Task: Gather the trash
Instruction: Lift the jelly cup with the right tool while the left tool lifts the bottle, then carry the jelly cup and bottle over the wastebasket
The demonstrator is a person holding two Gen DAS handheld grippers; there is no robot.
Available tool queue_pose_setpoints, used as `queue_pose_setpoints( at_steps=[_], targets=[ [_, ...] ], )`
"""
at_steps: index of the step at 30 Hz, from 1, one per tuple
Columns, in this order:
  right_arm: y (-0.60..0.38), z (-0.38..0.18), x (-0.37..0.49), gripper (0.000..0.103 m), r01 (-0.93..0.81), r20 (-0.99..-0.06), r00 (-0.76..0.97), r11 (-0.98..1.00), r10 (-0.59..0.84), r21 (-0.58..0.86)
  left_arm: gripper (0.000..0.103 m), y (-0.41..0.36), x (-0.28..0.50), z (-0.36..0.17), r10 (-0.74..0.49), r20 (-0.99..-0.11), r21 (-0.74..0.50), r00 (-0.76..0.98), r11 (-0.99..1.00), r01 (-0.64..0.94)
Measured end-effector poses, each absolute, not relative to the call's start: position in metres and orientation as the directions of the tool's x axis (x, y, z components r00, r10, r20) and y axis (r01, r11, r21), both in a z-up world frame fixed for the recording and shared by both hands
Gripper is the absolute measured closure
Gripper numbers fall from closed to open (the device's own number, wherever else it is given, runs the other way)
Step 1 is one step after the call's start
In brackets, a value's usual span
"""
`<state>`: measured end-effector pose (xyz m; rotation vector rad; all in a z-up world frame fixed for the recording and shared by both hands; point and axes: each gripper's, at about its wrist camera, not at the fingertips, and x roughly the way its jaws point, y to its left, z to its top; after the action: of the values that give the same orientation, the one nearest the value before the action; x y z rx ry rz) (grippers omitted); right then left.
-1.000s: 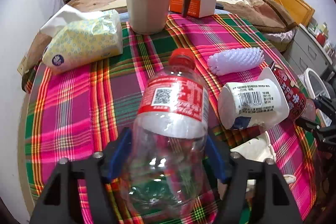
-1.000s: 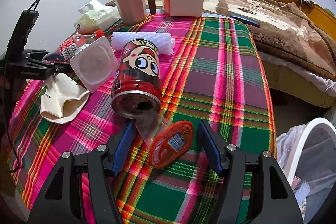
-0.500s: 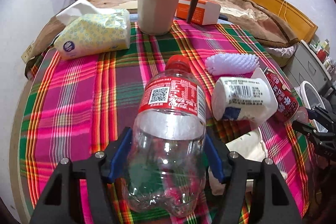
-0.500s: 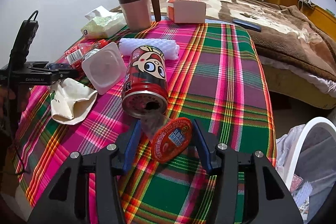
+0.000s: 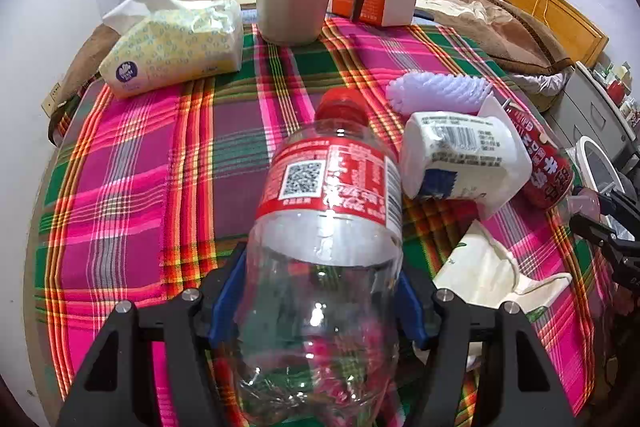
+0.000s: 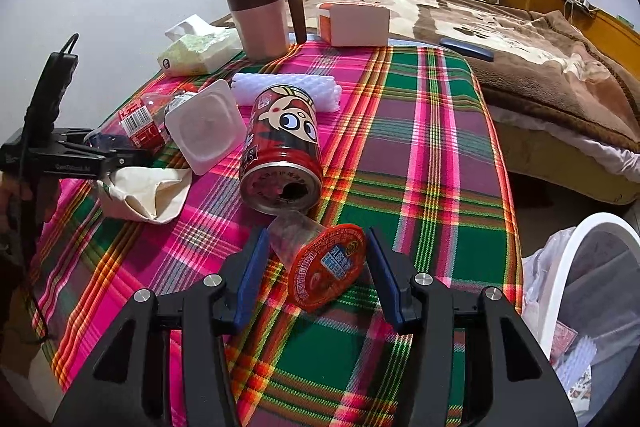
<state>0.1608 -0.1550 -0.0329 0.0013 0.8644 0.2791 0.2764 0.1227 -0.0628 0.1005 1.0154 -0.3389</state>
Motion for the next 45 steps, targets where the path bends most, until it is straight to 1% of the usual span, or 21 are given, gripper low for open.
queue_pose_setpoints(
  at_steps=[2, 5, 13, 17, 20, 23, 33, 38, 45],
  targets=[
    [-0.157, -0.032, 0.158, 0.052, -0.237, -0.745, 0.621, 0.964, 0.244, 0.118, 0.036, 0.124, 0.273, -0.059, -0.250, -0.835, -0.092, 0.490, 0.942, 0.324],
    [-0.159, -0.029, 0.156, 0.052, -0.227, -0.737, 0.631, 0.966, 0.242, 0.123, 0.036, 0.128, 0.267, -0.056, -0.241, -0.823, -0.088, 0.515, 0.949, 0.304],
    [-0.167, -0.024, 0.144, 0.052, -0.203, -0.709, 0.658, 0.966, 0.256, 0.161, 0.037, 0.140, 0.242, -0.048, -0.264, -0.792, -0.138, 0.551, 0.956, 0.260],
    [-0.169, -0.020, 0.137, 0.052, -0.199, -0.697, 0.668, 0.965, 0.262, 0.172, 0.037, 0.143, 0.228, -0.045, -0.256, -0.775, -0.143, 0.577, 0.961, 0.235],
    [-0.170, -0.016, 0.133, 0.052, -0.198, -0.687, 0.676, 0.964, 0.265, 0.177, 0.037, 0.144, 0.219, -0.040, -0.272, -0.755, -0.172, 0.596, 0.960, 0.221],
    [-0.172, -0.011, 0.128, 0.052, -0.199, -0.673, 0.688, 0.963, 0.271, 0.184, 0.037, 0.141, 0.208, -0.034, -0.275, -0.743, -0.166, 0.611, 0.959, 0.230],
    [-0.187, 0.009, 0.107, 0.052, -0.173, -0.626, 0.737, 0.967, 0.254, 0.188, 0.037, 0.101, 0.172, 0.001, -0.332, -0.690, -0.150, 0.643, 0.935, 0.322],
    [-0.203, 0.021, 0.090, 0.052, -0.137, -0.600, 0.770, 0.974, 0.218, 0.178, 0.037, 0.066, 0.161, 0.015, -0.389, -0.671, -0.160, 0.631, 0.907, 0.389],
    [-0.231, 0.028, 0.070, 0.052, -0.063, -0.581, 0.800, 0.984, 0.150, 0.168, 0.037, 0.015, 0.152, 0.021, -0.444, -0.659, -0.158, 0.607, 0.871, 0.466]
  ],
)
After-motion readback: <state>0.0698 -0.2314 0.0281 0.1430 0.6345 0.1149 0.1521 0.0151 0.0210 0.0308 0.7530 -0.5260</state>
